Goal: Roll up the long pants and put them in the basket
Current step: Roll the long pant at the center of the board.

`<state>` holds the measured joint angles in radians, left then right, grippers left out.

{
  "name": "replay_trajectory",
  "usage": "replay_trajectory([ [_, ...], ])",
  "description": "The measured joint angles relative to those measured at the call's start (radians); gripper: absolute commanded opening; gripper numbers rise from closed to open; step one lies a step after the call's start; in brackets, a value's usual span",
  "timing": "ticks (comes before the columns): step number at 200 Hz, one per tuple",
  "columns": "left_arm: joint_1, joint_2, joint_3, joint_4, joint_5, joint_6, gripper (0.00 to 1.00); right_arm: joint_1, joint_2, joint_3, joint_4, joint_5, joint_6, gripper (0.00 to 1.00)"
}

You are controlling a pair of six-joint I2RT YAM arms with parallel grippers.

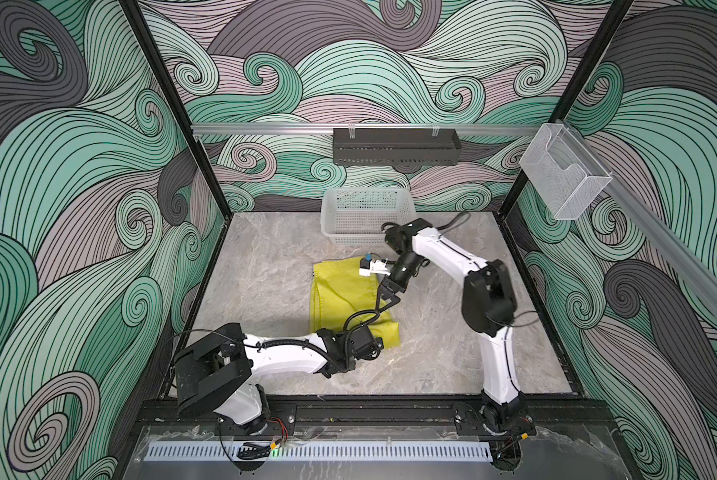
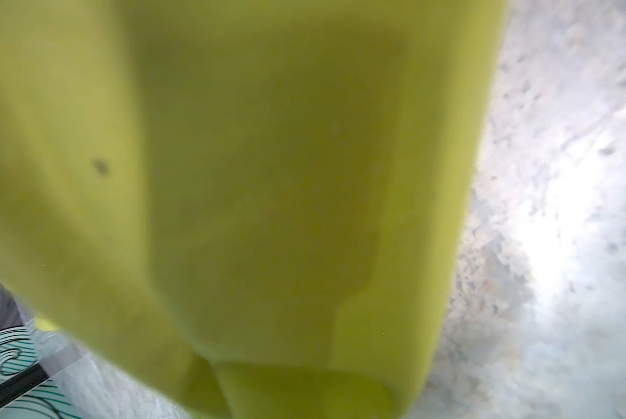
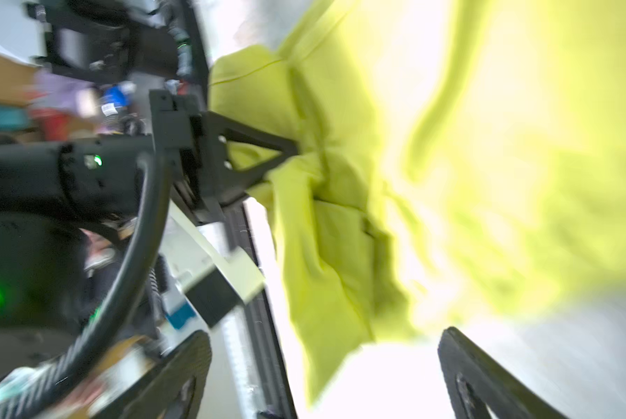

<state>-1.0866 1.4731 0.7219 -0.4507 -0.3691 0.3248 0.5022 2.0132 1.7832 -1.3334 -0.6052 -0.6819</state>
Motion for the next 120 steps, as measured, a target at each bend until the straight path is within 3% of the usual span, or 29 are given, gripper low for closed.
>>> replay_trajectory([
  [26, 0.086, -0.061, 0.038, -0.094, 0.148, 0.014, 0.00, 0.034, -0.321, -0.284, 0.241, 0.135, 0.055, 0.99],
  [56, 0.190, -0.127, 0.116, -0.242, 0.314, 0.057, 0.00, 0.210, -0.613, -0.685, 0.595, 0.328, 0.038, 0.99],
  [85, 0.309, -0.113, 0.213, -0.377, 0.469, 0.137, 0.00, 0.357, -0.731, -0.964, 0.919, 0.494, -0.034, 0.99],
  [120, 0.386, 0.098, 0.334, -0.498, 0.636, 0.244, 0.00, 0.435, -0.745, -1.022, 1.065, 0.634, -0.094, 0.99],
])
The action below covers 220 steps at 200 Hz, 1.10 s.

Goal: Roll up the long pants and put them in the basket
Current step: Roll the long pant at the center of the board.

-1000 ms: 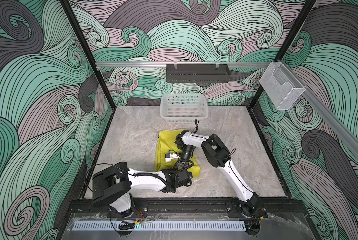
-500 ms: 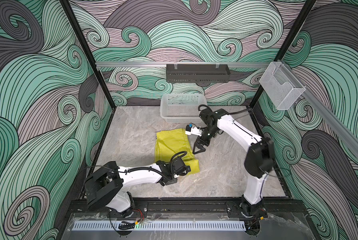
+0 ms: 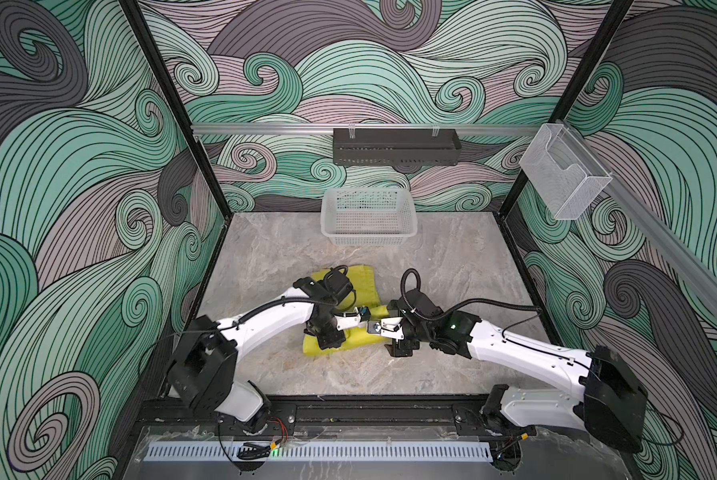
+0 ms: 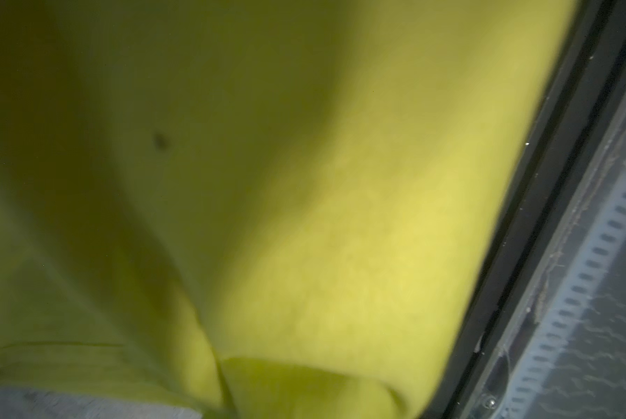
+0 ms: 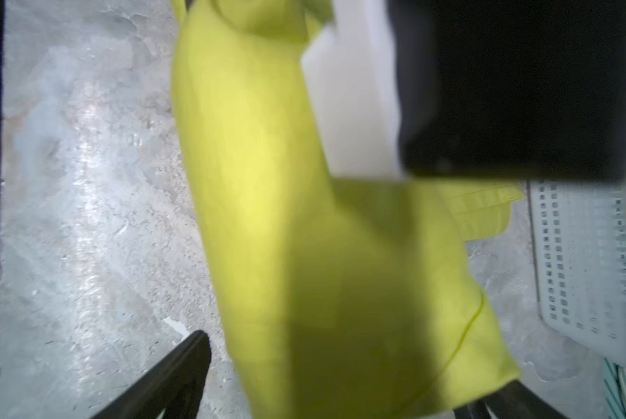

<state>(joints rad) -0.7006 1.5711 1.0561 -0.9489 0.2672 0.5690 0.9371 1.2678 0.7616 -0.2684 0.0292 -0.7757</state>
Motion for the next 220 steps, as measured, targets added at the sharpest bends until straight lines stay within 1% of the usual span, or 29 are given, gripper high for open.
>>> replay_trajectory([
  [21, 0.007, 0.140, 0.040, -0.029, 0.090, 0.048, 0.00, 0.024, 0.019, 0.002, 0.041, 0.050, -0.016, 0.99],
  [36, 0.007, 0.198, 0.050, -0.034, 0.144, 0.066, 0.00, 0.046, 0.034, 0.004, 0.045, 0.061, -0.031, 0.99],
  [65, 0.020, 0.217, 0.050, -0.048, 0.208, 0.080, 0.00, 0.115, 0.016, 0.004, 0.024, 0.075, -0.056, 0.99],
  [104, 0.078, 0.255, 0.078, -0.090, 0.270, 0.106, 0.00, 0.236, -0.117, -0.014, -0.029, 0.097, -0.087, 0.99],
  [120, 0.097, 0.274, 0.092, -0.108, 0.289, 0.117, 0.00, 0.264, -0.135, -0.020, -0.038, 0.095, -0.091, 0.99],
  [133, 0.109, 0.285, 0.100, -0.119, 0.302, 0.123, 0.00, 0.267, -0.112, -0.026, -0.041, 0.103, -0.092, 0.99],
  [154, 0.124, 0.297, 0.107, -0.131, 0.320, 0.131, 0.00, 0.267, -0.029, -0.042, -0.035, 0.114, -0.085, 0.99],
  [174, 0.132, 0.304, 0.108, -0.135, 0.332, 0.135, 0.00, 0.267, 0.069, -0.072, 0.001, 0.124, -0.078, 0.99],
  [197, 0.135, 0.308, 0.109, -0.133, 0.337, 0.134, 0.00, 0.267, 0.191, -0.069, 0.067, 0.167, -0.061, 0.99],
  [220, 0.138, 0.308, 0.109, -0.134, 0.336, 0.134, 0.00, 0.270, 0.242, -0.057, 0.125, 0.206, -0.046, 0.99],
])
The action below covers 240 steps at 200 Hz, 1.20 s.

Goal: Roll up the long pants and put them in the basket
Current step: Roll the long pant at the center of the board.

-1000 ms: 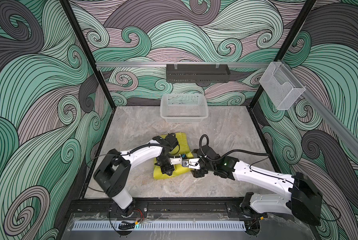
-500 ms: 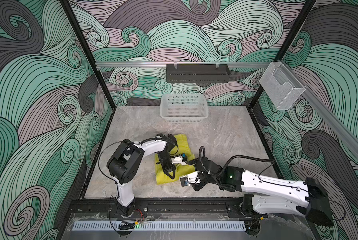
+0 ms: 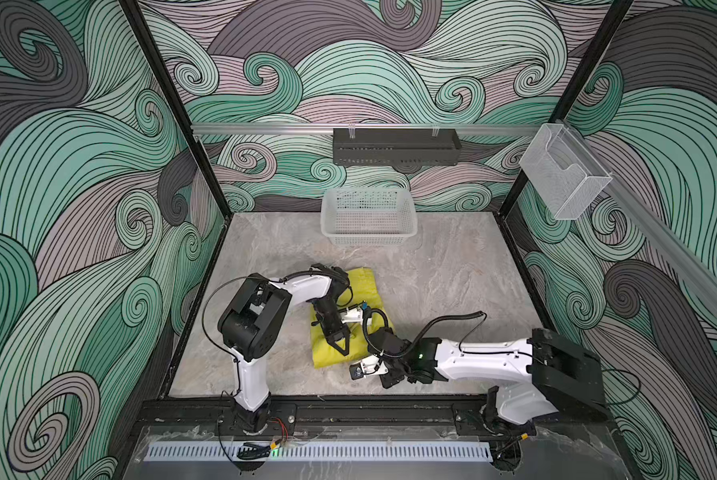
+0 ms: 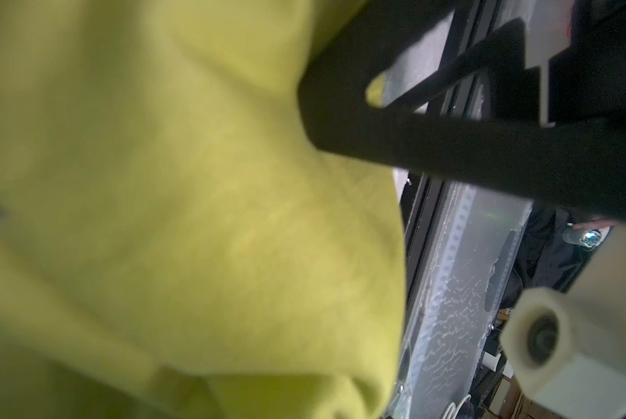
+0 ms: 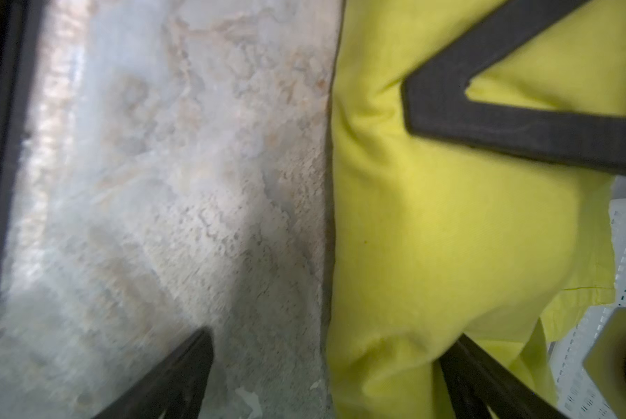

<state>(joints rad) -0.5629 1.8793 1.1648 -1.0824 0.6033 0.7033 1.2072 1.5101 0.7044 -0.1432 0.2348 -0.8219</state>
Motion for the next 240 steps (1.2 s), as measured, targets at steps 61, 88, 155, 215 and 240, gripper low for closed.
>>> replay_trajectory([
  [61, 0.011, 0.000, 0.005, -0.005, 0.001, 0.000, 0.00, 0.000, 0.064, -0.012, 0.189, 0.115, 0.002, 0.99],
  [88, 0.011, 0.005, 0.010, -0.010, 0.001, 0.005, 0.00, -0.001, 0.091, -0.027, 0.294, 0.144, -0.018, 0.99],
  [155, 0.054, -0.005, 0.029, 0.026, 0.005, -0.025, 0.00, -0.074, 0.225, 0.165, 0.181, 0.053, 0.077, 0.99],
  [215, 0.044, -0.005, 0.011, 0.022, -0.033, -0.024, 0.00, -0.141, 0.285, 0.346, -0.165, -0.196, 0.060, 0.12],
  [240, 0.046, -0.006, 0.010, 0.013, -0.030, -0.008, 0.00, -0.145, 0.331, 0.433, -0.284, -0.237, 0.031, 0.13],
])
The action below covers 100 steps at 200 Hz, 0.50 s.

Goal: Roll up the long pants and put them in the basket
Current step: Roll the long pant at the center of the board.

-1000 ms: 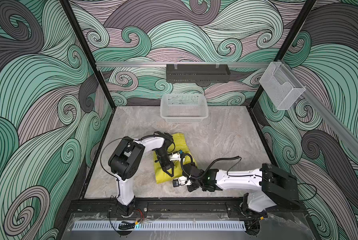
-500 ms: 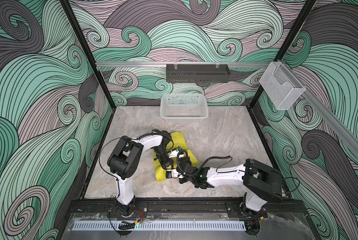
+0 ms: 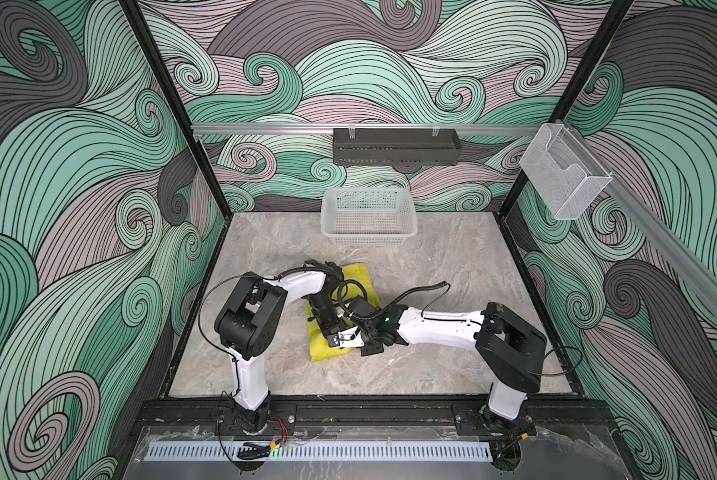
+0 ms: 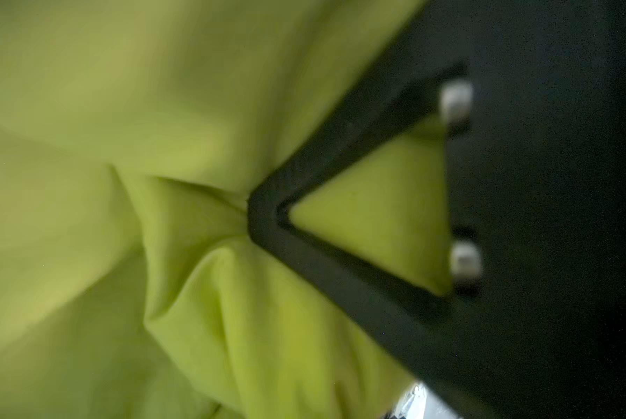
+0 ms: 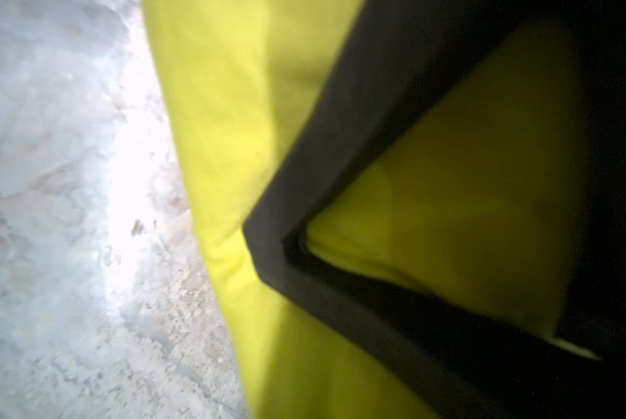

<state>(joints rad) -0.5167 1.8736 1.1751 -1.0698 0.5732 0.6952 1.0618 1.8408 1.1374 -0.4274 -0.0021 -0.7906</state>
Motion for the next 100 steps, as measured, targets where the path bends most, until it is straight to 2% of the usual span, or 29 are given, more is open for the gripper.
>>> replay_trajectory([
  [17, 0.012, -0.008, -0.010, -0.005, -0.005, 0.004, 0.02, -0.001, 0.034, 0.061, -0.068, -0.026, -0.018, 0.05],
  [20, 0.014, -0.013, -0.013, -0.006, -0.006, 0.002, 0.23, -0.001, 0.039, 0.068, -0.075, -0.031, -0.020, 0.03],
  [21, 0.015, -0.014, -0.014, -0.006, -0.007, 0.002, 0.50, -0.001, 0.040, 0.070, -0.076, -0.032, -0.021, 0.02],
  [22, 0.016, -0.014, -0.015, -0.006, -0.008, 0.002, 0.73, -0.001, 0.042, 0.074, -0.080, -0.034, -0.022, 0.02],
  [25, 0.019, -0.023, -0.020, -0.006, -0.011, 0.005, 0.93, -0.001, 0.045, 0.080, -0.085, -0.039, -0.025, 0.00],
  [27, 0.021, -0.026, -0.022, -0.006, -0.015, 0.005, 0.97, -0.001, 0.047, 0.083, -0.088, -0.044, -0.028, 0.00],
  [73, 0.119, -0.248, -0.033, 0.059, -0.068, -0.055, 0.98, -0.002, 0.081, 0.138, -0.190, -0.169, -0.015, 0.00],
  [100, 0.133, -0.343, -0.046, 0.090, -0.176, -0.124, 0.99, -0.023, 0.120, 0.198, -0.259, -0.219, -0.009, 0.00],
])
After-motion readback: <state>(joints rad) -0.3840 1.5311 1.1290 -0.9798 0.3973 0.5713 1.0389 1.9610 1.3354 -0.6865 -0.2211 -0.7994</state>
